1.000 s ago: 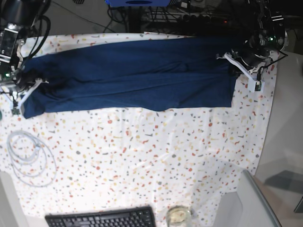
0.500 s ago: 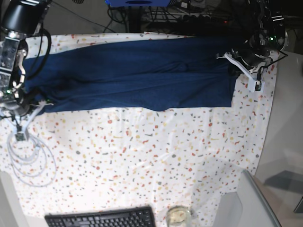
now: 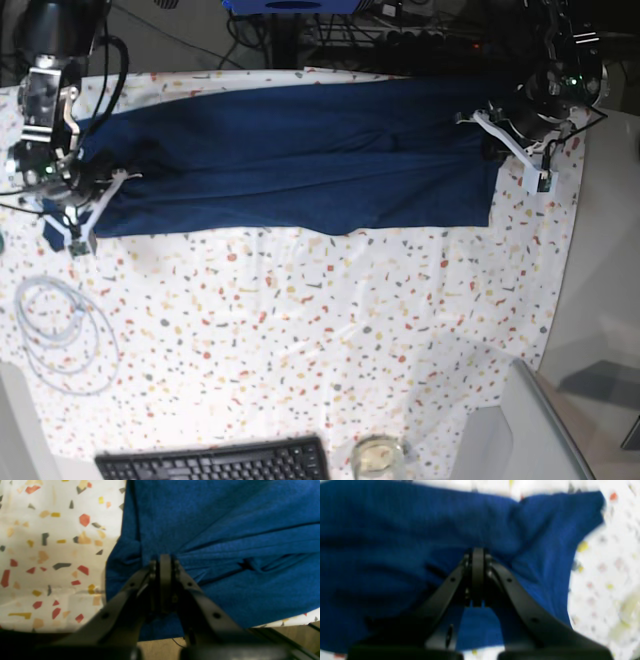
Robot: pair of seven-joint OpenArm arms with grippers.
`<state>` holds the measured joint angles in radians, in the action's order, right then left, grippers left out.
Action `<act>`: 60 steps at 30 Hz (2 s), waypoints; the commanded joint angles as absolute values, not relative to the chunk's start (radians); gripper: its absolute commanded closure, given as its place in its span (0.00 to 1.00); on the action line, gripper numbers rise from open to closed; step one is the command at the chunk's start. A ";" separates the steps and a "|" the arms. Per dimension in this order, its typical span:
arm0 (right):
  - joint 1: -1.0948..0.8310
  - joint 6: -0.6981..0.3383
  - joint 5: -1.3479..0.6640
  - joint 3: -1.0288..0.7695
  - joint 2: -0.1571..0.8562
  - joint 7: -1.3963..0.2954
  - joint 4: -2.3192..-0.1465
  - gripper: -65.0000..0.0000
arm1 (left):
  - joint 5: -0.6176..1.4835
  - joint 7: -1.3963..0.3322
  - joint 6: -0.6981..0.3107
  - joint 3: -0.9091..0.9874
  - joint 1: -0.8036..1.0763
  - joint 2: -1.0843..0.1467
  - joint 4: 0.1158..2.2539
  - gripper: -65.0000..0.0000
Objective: Layout the t-shirt on the table in an organized manner, then fold the t-shirt properly
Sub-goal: 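Fold the shirt lengthwise with both grippers, pulling the edges over the shirt, then adjust the grip on the strip ends with both grippers, pulling them taut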
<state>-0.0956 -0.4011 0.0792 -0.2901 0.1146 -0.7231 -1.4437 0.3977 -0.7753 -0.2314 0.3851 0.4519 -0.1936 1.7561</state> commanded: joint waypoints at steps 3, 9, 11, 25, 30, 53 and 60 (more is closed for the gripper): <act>-0.127 -0.397 0.065 -0.292 0.119 -0.717 -1.518 1.00 | 0.404 -0.763 -0.228 0.390 0.452 -0.206 1.774 1.00; -0.142 -0.397 0.064 -0.300 0.119 -0.728 -1.527 1.00 | 0.407 -0.766 -0.228 0.390 0.452 -0.206 1.779 1.00; -0.140 -0.397 0.064 -0.300 0.122 -0.740 -1.563 1.00 | 0.407 -0.766 -0.228 0.390 0.452 -0.206 1.779 1.00; 0.042 -0.397 0.064 -0.180 0.120 -0.783 -1.379 1.00 | 0.407 -0.766 -0.228 0.390 0.453 -0.206 1.778 1.00; -0.070 -0.397 0.064 -0.165 0.116 -0.783 -1.477 1.00 | 0.409 -0.766 -0.228 0.390 0.453 -0.206 1.778 1.00; -0.260 -0.397 0.064 -0.151 0.114 -0.832 -1.744 1.00 | 0.410 -0.766 -0.226 0.390 0.521 -0.206 1.867 1.00; 0.008 -0.389 0.065 -0.320 0.116 -0.834 -1.606 0.99 | 0.410 -0.763 -0.226 0.390 0.553 -0.205 1.867 1.00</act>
